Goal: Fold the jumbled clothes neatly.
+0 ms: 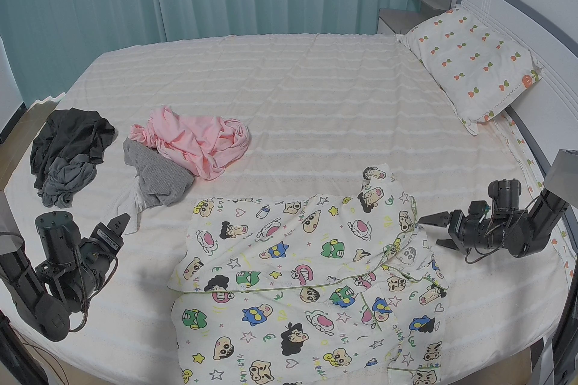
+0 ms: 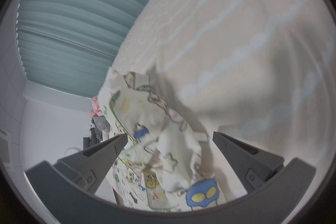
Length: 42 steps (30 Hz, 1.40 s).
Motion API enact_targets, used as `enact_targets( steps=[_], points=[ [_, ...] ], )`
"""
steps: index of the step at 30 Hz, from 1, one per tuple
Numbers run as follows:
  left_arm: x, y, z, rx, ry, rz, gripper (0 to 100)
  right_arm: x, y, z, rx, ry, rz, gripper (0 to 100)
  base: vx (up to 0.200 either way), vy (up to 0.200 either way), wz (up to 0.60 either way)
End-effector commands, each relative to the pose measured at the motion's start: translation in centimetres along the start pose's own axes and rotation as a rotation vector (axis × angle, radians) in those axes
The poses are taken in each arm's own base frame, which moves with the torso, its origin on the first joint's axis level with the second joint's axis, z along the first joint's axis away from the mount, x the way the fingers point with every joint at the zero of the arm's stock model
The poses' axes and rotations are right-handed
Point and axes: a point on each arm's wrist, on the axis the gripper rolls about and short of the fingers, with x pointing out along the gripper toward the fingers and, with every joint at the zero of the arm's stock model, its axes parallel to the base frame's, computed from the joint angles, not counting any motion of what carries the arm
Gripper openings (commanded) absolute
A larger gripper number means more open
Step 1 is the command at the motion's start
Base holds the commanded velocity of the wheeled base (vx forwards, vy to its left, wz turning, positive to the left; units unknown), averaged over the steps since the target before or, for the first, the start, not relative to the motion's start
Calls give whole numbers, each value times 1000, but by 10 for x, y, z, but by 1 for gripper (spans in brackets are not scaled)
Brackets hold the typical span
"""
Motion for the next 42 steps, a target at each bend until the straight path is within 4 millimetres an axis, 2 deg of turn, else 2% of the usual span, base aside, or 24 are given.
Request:
enact_targets(
  steps=[1, 7, 11, 14, 19, 23, 28, 32, 37, 42],
  points=[
    [0, -1, -2, -6, 9, -8, 100, -22, 18, 28, 3, -153, 59, 100, 0, 0, 0],
    [-8, -13, -16, -45, 79, -86, 100, -16, 38, 52, -68, -254, 151, 100, 0, 0, 0],
    [-18, -20, -27, -27, 130, -153, 100, 0, 72, 73, -59, -181, 149, 100, 0, 0, 0],
    [-25, -20, -27, -28, 139, -189, 100, 9, 90, 80, -72, -166, 145, 100, 0, 0, 0],
    [-32, -18, -26, -28, 153, -224, 100, 18, 109, 86, -105, -141, 156, 100, 0, 0, 0],
    [-33, -17, -26, -28, 151, -228, 100, 37, 127, 90, -147, -74, 133, 100, 0, 0, 0],
    [-35, -16, -28, -27, 162, -219, 100, 79, 128, 82, -222, -58, -5, 100, 0, 0, 0],
    [-34, -15, -28, -27, 164, -213, 100, 105, 126, 71, -299, -45, -73, 100, 0, 0, 0],
    [-34, -15, -29, -30, 165, -210, 100, 120, 132, 60, -379, -43, -110, 100, 0, 0, 0],
    [-34, -15, -29, -46, 167, -209, 100, 122, 137, 54, -410, -5, -131, 100, 0, 0, 0]
  ],
)
